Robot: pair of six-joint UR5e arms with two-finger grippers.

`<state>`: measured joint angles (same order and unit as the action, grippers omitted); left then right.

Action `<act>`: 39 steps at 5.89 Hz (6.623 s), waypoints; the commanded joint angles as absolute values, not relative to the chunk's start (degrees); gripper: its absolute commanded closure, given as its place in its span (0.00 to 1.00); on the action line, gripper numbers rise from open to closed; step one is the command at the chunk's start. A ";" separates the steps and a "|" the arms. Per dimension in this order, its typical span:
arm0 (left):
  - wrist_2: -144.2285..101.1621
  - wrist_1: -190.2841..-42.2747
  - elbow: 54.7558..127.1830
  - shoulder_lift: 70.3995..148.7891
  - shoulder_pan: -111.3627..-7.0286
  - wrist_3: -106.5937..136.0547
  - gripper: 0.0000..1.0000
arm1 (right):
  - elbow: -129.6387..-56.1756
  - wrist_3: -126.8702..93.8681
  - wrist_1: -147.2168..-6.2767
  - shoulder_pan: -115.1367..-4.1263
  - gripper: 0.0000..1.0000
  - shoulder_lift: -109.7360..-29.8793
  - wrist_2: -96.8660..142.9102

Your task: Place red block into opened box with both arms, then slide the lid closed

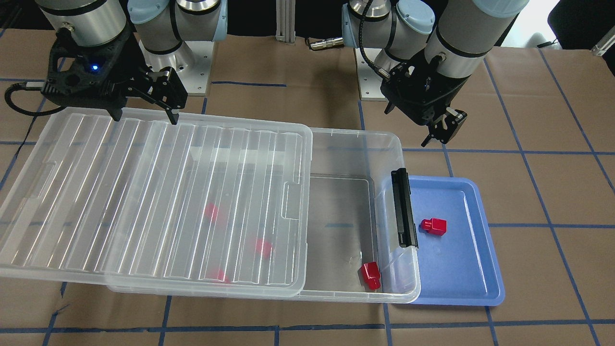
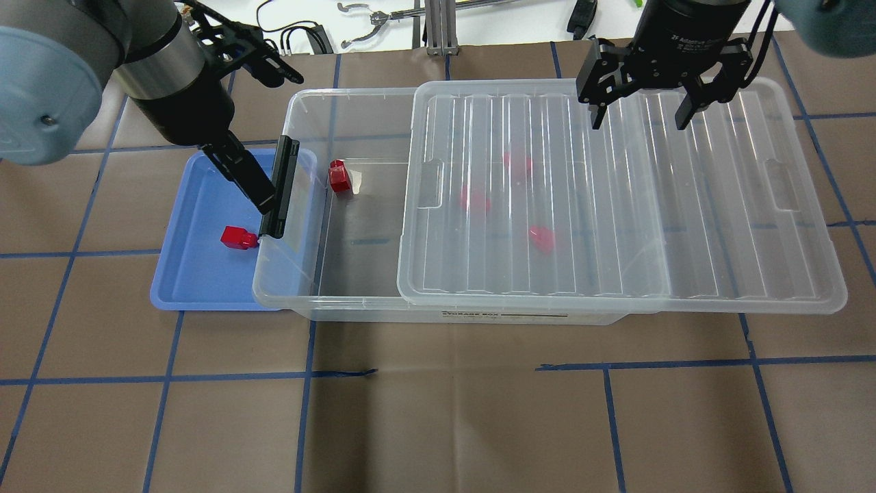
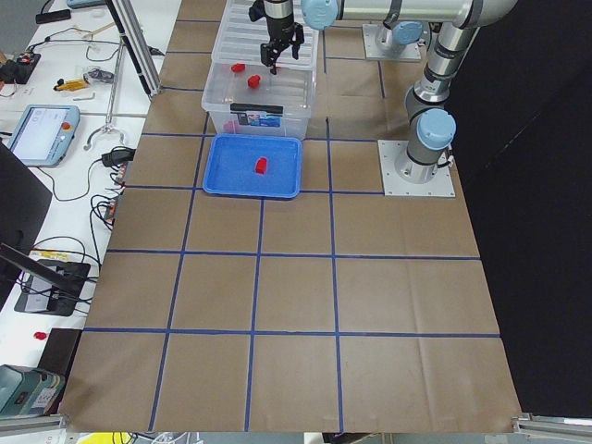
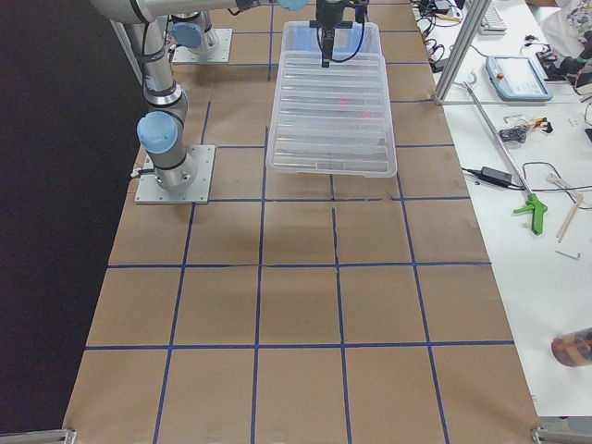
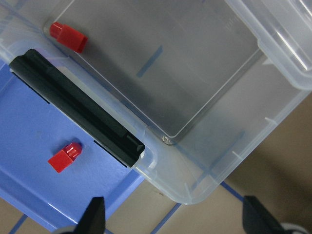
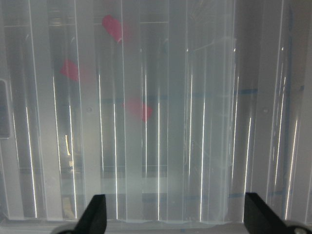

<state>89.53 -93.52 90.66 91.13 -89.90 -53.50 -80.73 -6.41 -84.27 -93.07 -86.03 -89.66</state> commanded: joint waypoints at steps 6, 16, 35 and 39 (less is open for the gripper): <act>94.40 -81.10 98.75 95.79 -78.14 -99.36 0.02 | -81.56 -6.24 -84.46 -93.25 0.00 -85.69 -89.21; 90.28 -43.33 113.29 110.57 -75.24 -109.95 0.15 | -81.56 -6.42 -84.81 -92.99 0.00 -85.78 -89.30; 89.83 -64.56 103.17 97.81 -97.56 -81.92 0.85 | -81.65 -6.33 -84.46 -92.73 0.00 -85.87 -89.74; 87.37 -48.10 110.12 107.46 -97.30 -82.52 0.85 | -81.65 -6.33 -84.29 -92.72 0.00 -85.87 -89.74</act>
<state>88.03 -51.02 109.14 104.86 -97.41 -82.11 -81.65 -6.33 -84.29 -92.72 -85.87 -89.74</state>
